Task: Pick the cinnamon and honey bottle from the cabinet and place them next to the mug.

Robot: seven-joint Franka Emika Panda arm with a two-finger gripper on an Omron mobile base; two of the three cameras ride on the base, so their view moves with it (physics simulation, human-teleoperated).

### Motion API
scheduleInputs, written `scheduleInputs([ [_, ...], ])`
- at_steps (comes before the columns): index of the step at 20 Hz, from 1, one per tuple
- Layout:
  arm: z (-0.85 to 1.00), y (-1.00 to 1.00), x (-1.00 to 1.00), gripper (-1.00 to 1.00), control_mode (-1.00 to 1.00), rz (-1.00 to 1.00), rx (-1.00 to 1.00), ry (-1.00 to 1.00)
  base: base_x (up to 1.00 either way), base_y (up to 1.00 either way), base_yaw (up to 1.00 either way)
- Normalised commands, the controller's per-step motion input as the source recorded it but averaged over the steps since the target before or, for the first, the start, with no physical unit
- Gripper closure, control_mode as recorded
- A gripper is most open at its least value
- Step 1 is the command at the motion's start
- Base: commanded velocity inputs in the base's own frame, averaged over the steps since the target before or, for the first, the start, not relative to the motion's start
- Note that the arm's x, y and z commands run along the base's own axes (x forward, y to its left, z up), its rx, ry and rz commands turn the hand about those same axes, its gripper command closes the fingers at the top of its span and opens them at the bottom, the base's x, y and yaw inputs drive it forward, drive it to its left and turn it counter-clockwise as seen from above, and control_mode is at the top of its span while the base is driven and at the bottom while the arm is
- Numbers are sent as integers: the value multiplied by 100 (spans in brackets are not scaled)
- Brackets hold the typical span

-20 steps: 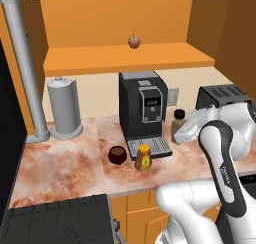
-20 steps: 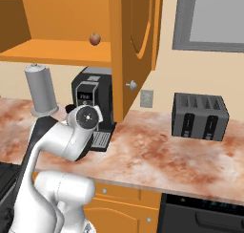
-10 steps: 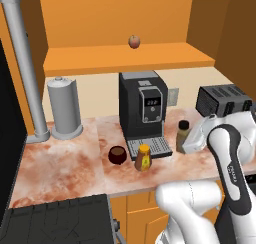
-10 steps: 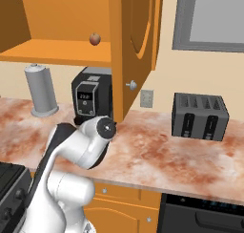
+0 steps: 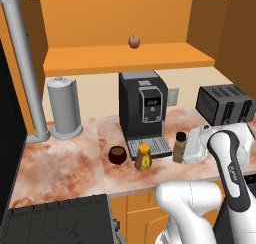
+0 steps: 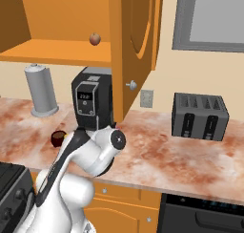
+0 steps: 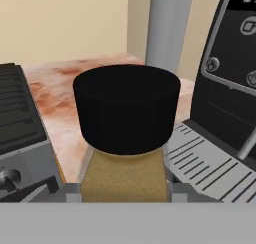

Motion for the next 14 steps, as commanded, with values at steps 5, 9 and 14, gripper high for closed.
scheduleInputs([
  [5, -45, 0, 20, 100, -100, 15, 3, 0, 0, 0, 0],
  [9, -21, -1, 24, 100, -100, 14, 3, 0, 0, 0, 0],
  [14, -1, 0, 27, 100, -100, 11, 0, 4, 0, 0, 0],
])
